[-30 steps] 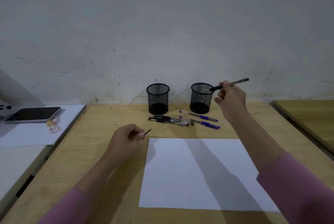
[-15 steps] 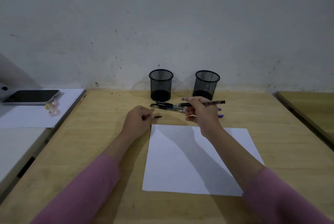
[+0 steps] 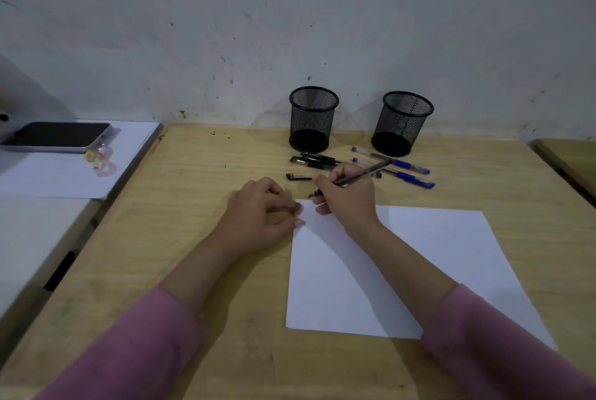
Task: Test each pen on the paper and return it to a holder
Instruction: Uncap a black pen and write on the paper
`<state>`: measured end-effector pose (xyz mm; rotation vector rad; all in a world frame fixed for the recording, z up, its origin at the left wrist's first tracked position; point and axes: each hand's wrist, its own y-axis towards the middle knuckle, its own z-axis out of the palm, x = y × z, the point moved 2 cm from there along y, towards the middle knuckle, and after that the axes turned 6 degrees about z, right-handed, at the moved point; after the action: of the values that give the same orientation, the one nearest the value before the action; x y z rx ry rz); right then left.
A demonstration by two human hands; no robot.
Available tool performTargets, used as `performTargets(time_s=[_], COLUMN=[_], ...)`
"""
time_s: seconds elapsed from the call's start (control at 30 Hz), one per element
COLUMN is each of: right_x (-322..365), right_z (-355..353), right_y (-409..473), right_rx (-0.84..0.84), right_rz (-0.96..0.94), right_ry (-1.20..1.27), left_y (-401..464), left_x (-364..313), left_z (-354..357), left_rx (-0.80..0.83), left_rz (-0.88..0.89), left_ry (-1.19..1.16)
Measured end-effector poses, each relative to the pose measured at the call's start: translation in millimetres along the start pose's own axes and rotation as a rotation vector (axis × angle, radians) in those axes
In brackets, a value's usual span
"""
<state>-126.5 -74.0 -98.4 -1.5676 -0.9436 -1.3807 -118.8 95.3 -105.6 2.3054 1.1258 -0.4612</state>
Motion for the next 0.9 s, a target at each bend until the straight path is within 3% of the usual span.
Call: performTargets(time_s=[0.37,0.9], right_x=[-3.0,-5.5], right_z=[6.4,11.5], right_y=[0.6,1.9], right_rx=[-0.005,0.036], right_rz=[-0.154,-0.23], right_ry=[-0.055,-0.133], left_y=[1.2,3.7], left_x=[6.0,7.1], left_z=[3.3,-1.0], left_rx=[0.043,0.029], left_rz=[0.036,0.007], left_ry=[0.071,0.101])
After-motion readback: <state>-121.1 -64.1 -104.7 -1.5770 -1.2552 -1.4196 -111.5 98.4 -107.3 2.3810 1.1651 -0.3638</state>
